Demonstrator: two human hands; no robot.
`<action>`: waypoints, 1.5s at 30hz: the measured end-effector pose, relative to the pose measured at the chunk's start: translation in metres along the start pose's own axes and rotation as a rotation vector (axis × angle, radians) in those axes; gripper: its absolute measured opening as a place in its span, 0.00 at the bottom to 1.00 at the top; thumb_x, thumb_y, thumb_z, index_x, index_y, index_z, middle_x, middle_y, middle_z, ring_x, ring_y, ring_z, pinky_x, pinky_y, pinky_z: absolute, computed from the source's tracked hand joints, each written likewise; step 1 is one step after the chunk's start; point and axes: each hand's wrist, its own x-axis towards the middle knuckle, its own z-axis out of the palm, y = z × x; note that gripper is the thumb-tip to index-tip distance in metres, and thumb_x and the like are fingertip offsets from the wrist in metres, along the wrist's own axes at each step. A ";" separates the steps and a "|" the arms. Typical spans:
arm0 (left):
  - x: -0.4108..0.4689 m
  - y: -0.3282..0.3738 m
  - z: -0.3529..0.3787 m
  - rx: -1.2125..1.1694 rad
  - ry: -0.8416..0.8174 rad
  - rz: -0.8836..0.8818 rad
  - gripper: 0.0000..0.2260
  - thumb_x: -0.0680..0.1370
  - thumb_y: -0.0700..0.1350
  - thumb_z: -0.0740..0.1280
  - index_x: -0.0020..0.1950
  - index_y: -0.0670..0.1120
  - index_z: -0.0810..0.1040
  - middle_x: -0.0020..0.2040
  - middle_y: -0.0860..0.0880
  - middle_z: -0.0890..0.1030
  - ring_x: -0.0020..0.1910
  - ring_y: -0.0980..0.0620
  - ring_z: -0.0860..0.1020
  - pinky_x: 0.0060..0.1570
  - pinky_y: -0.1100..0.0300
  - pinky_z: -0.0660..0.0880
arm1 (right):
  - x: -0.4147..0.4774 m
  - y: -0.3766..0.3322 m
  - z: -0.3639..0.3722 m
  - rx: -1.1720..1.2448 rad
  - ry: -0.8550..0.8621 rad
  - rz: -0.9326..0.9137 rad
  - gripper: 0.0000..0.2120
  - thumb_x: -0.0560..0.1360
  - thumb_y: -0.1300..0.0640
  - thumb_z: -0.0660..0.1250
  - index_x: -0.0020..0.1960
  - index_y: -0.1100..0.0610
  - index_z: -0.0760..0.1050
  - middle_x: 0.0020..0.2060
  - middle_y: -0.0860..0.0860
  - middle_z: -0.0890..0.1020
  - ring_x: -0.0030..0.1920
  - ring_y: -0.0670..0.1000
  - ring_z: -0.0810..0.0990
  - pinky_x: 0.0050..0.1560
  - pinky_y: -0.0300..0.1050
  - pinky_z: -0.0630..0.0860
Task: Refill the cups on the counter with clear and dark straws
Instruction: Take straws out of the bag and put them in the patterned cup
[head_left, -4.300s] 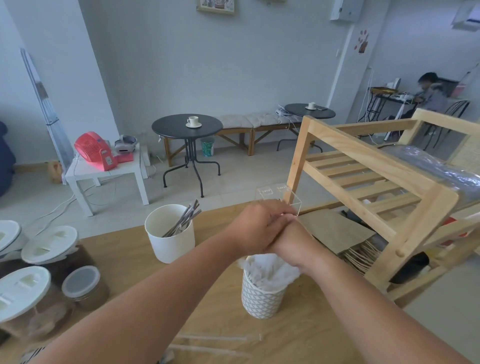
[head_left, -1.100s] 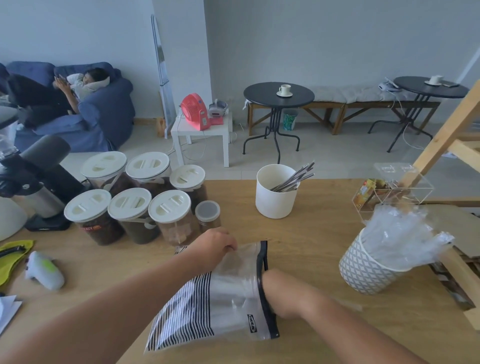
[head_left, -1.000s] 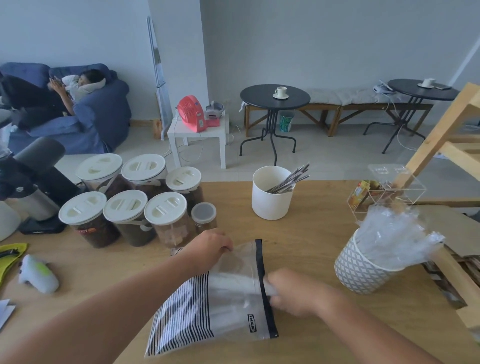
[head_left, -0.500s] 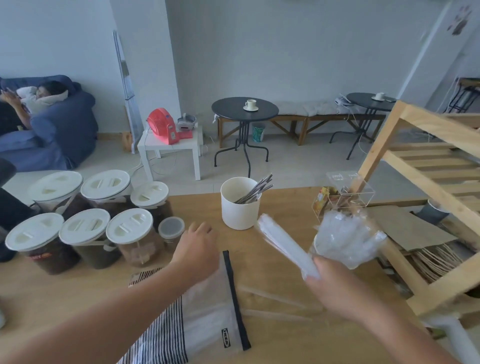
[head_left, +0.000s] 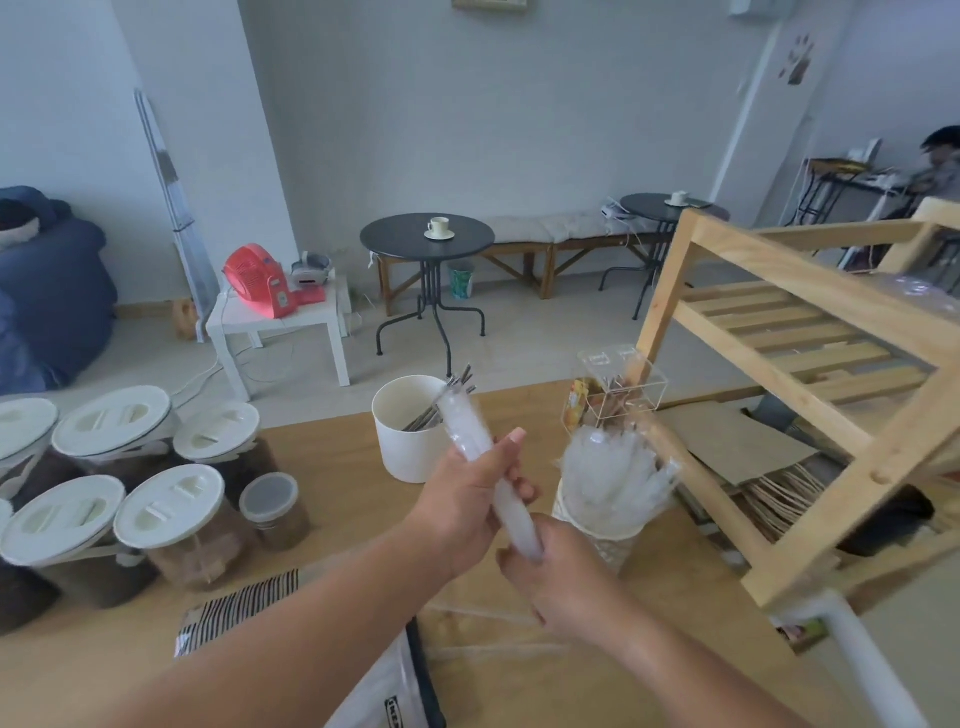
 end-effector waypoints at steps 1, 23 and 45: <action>0.002 0.002 0.008 0.032 -0.036 0.024 0.13 0.77 0.45 0.76 0.46 0.44 0.73 0.33 0.47 0.71 0.30 0.48 0.73 0.40 0.51 0.79 | -0.002 -0.003 -0.006 0.017 0.017 -0.006 0.06 0.74 0.52 0.67 0.43 0.54 0.75 0.26 0.44 0.76 0.25 0.46 0.75 0.28 0.44 0.72; 0.077 -0.008 0.101 0.929 -0.241 0.451 0.11 0.77 0.59 0.72 0.38 0.56 0.82 0.35 0.50 0.85 0.36 0.52 0.84 0.43 0.57 0.81 | -0.028 -0.023 -0.215 -0.228 0.542 0.062 0.12 0.80 0.54 0.65 0.59 0.40 0.78 0.44 0.42 0.87 0.48 0.45 0.87 0.52 0.54 0.83; 0.045 0.040 0.022 1.492 -0.362 0.042 0.52 0.68 0.64 0.78 0.83 0.58 0.50 0.83 0.57 0.54 0.82 0.52 0.51 0.80 0.47 0.53 | 0.046 -0.013 -0.119 -0.882 0.145 -0.335 0.33 0.87 0.39 0.42 0.86 0.55 0.57 0.86 0.50 0.59 0.85 0.49 0.55 0.83 0.52 0.59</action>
